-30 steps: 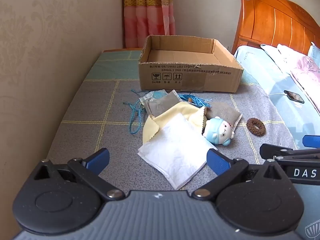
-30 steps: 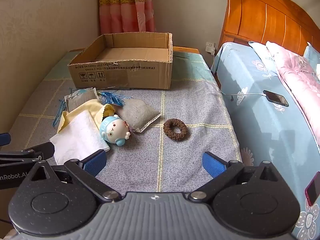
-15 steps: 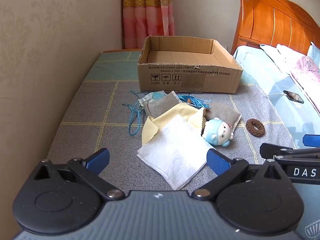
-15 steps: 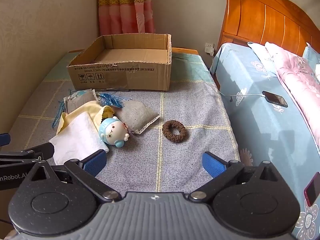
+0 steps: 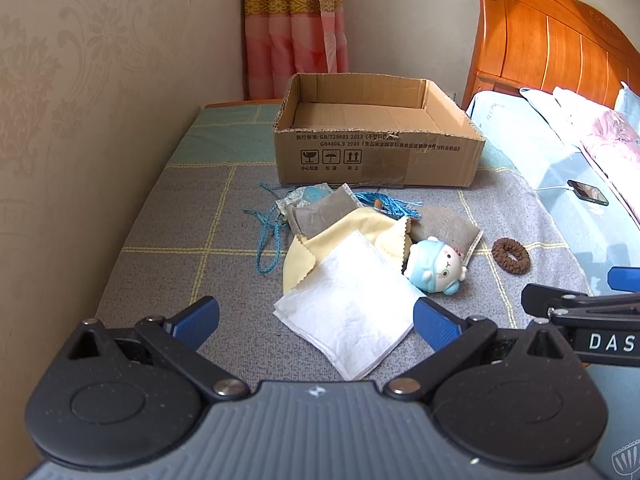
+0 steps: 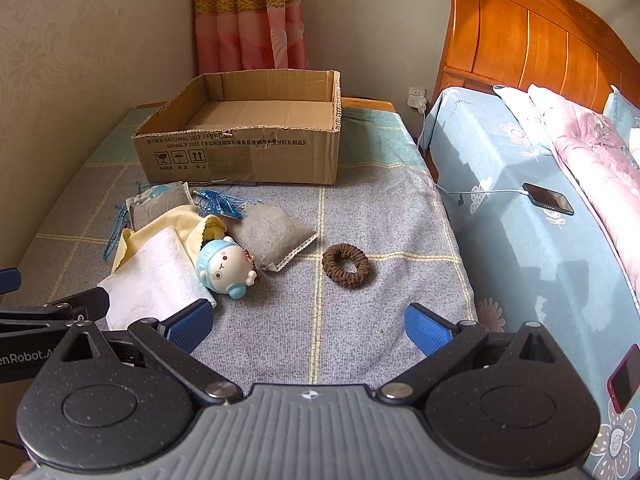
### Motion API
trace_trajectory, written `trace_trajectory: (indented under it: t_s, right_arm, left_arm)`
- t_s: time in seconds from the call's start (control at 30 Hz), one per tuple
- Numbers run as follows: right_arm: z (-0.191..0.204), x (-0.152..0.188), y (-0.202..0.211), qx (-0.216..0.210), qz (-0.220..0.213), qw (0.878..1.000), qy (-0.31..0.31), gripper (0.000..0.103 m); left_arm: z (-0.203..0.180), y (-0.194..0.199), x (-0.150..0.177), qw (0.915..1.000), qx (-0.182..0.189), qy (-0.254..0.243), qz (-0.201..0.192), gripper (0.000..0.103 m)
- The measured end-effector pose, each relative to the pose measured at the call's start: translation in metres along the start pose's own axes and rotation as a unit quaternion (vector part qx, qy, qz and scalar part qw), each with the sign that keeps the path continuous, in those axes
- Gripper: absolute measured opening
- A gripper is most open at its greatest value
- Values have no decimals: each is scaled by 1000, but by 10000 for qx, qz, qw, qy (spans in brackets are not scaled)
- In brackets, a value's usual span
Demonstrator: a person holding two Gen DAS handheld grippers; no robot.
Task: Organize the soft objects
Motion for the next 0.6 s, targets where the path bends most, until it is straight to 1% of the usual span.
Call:
trace_trajectory:
  t_s: [0.6]
  right_arm:
    - [2,0,1,21,-48,10000,12,103]
  left_arm:
    - [3,1,-1,10000,-24,12,-33,102]
Point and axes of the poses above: each gripper's, at about its wrist camera, not at the fingertips, and y roughly against the way its jaws point, z to its left, x to its underside, the point moved 1 cm from there along -y, roughly the way its jaws point, and after that the axes turned 12 degrees about -y, right-handed, at the moved point
